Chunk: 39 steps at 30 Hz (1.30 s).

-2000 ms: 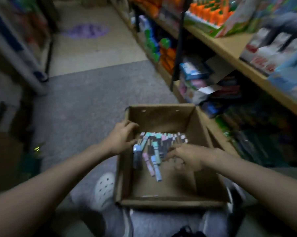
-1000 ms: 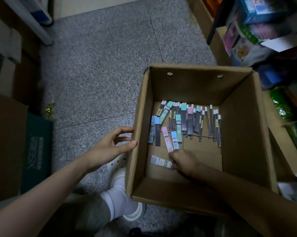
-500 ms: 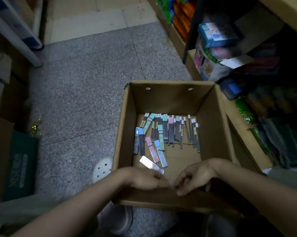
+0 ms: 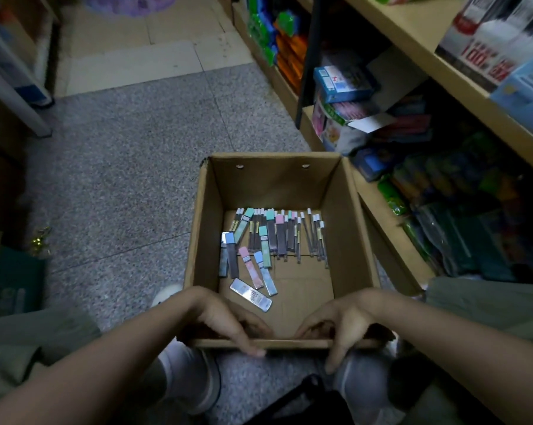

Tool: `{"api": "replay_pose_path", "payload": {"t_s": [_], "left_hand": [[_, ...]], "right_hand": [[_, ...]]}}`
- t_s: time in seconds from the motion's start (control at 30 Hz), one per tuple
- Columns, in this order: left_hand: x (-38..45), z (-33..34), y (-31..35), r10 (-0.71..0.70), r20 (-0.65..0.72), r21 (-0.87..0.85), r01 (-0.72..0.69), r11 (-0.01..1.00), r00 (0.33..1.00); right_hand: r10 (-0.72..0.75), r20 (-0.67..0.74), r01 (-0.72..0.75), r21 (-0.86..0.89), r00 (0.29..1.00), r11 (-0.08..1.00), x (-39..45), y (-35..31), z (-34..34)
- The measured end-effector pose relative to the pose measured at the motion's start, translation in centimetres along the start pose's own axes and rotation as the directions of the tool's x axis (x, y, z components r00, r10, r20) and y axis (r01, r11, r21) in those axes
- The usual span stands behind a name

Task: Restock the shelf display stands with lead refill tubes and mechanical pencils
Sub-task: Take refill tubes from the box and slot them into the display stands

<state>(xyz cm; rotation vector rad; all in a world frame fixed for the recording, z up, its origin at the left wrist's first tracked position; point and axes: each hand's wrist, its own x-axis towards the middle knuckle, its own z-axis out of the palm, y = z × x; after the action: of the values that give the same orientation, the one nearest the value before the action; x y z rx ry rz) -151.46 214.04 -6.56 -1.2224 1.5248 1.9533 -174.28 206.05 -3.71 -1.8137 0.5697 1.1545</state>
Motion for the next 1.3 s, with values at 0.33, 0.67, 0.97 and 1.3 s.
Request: {"api": "replay_pose_path", "payload": {"t_s": [0.33,0.67,0.97,1.3], "left_hand": [[8.8,-1.3,-3.8,-0.422,-0.573,-0.318,0.285,0.904,0.702],[13.6,-2.6,-6.0,-0.209,-0.818,0.065,0.447,0.892,0.536],[13.8,-3.0,-6.3,-0.077,-0.796,0.318,0.523,0.791,0.6],[13.8,-4.8,-4.0,-0.395,-0.898,-0.43,-0.204,0.879,0.191]], "right_hand": [[0.269,-0.502,-0.254,0.1,0.822,0.962,9.6,4.5,-0.3],[0.282,-0.701,-0.121,0.271,0.655,0.955,15.5,5.7,-1.0],[0.343,-0.742,-0.007,0.415,0.576,0.91,16.9,4.1,-1.1],[0.441,-0.788,0.066,0.515,0.43,0.855,15.5,6.1,-3.4]]}}
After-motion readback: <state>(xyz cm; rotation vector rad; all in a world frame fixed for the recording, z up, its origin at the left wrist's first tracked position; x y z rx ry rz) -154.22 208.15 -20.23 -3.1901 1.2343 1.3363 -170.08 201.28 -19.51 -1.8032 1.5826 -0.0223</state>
